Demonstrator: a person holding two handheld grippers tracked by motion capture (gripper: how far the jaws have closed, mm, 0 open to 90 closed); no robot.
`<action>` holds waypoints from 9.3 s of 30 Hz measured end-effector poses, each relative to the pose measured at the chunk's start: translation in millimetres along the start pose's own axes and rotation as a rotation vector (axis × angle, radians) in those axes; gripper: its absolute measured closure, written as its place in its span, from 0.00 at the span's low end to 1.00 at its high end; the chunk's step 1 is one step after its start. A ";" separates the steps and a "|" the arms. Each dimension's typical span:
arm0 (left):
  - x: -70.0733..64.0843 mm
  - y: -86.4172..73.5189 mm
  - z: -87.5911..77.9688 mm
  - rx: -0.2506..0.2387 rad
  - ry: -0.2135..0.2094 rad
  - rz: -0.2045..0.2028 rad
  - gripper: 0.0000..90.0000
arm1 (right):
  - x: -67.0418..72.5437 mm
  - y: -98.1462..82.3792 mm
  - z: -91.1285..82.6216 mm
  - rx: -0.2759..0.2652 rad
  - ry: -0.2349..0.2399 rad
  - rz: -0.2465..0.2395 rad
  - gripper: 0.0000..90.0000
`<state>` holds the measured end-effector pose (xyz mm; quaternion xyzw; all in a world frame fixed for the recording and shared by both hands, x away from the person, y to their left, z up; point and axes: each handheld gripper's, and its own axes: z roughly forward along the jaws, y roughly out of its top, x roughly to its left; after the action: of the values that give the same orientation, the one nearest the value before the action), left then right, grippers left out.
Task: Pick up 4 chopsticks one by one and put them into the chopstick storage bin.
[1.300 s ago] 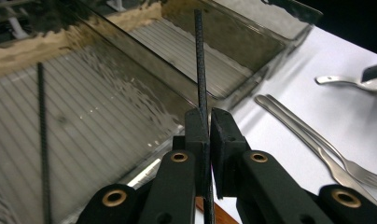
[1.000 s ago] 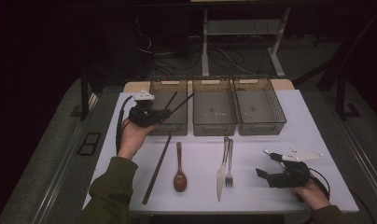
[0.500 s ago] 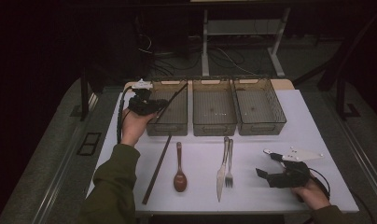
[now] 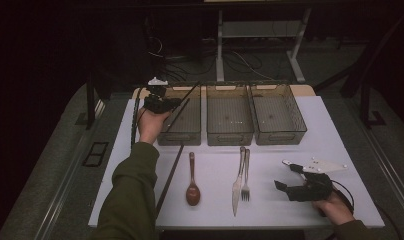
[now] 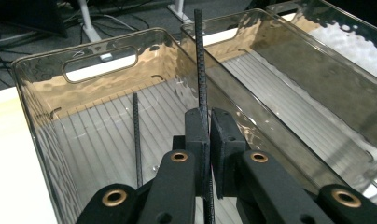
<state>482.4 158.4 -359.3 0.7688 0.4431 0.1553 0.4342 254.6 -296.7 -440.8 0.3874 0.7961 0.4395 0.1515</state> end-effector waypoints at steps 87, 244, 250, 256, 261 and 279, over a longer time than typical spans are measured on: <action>-76.9 -108.6 -83.0 0.017 -0.071 0.125 0.30 | -0.1 0.0 -2.7 -0.005 -0.006 0.006 0.16; -73.9 -139.2 -104.4 0.154 -0.134 0.132 0.94 | 0.7 1.0 2.2 -0.003 -0.019 0.019 0.16; -75.4 -132.7 -103.5 0.134 -0.164 0.126 0.94 | 0.9 0.9 2.5 -0.003 -0.019 0.017 0.16; -77.2 -126.7 -101.2 0.130 -0.176 0.125 0.94 | 1.1 0.8 2.1 -0.002 -0.019 0.017 0.16; -78.6 -122.6 -97.7 0.132 -0.189 0.123 0.94 | 1.1 0.8 2.2 -0.003 -0.020 0.019 0.16; -77.0 -98.0 -85.5 0.107 -0.197 0.112 0.94 | -0.1 0.7 1.9 -0.006 -0.022 0.018 0.16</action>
<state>332.5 163.4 -377.8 0.8259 0.3622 0.0795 0.4247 256.1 -295.5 -441.3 0.3991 0.7896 0.4388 0.1572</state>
